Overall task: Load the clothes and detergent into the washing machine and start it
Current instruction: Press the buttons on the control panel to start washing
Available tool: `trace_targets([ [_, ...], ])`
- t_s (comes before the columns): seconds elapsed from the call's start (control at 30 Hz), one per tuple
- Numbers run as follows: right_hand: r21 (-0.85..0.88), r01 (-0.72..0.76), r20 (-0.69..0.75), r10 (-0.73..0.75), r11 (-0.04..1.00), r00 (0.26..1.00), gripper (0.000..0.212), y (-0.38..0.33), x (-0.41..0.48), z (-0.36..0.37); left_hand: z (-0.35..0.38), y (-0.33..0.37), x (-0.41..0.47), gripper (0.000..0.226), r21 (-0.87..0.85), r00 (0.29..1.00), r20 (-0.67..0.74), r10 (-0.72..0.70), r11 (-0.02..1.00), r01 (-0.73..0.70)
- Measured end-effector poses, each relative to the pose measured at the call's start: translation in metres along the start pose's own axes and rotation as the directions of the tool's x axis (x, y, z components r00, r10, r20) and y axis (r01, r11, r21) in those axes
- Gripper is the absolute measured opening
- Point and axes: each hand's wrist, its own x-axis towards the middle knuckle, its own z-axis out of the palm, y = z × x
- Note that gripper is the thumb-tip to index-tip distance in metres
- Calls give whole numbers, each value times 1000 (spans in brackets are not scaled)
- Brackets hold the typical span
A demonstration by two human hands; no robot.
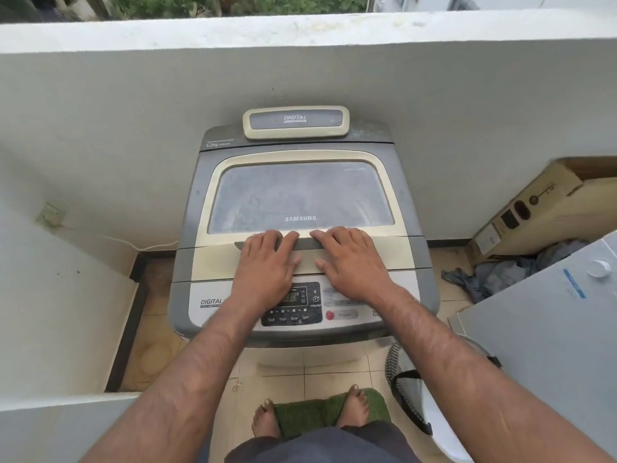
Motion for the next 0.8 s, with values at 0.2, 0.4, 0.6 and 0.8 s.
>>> trace_targets([
  [0.2, 72, -84, 17, 83, 994, 996, 72, -1, -19, -3, 2, -31, -13, 61, 72, 1000, 14, -2, 997, 1],
  [0.4, 172, -257, -4, 261, 951, 965, 80, 22, -71, 11, 15, -43, -22, 68, 50, 996, -90, -10, 999, 14],
  [0.6, 142, -319, -47, 328, 937, 944, 69, 36, -121, 31, 19, -43, -21, 67, 47, 990, -140, -5, 999, 12],
  [0.8, 173, -342, -76, 359, 923, 930, 65, 32, -135, 44, 21, -44, -21, 66, 56, 988, -157, -13, 998, 22],
])
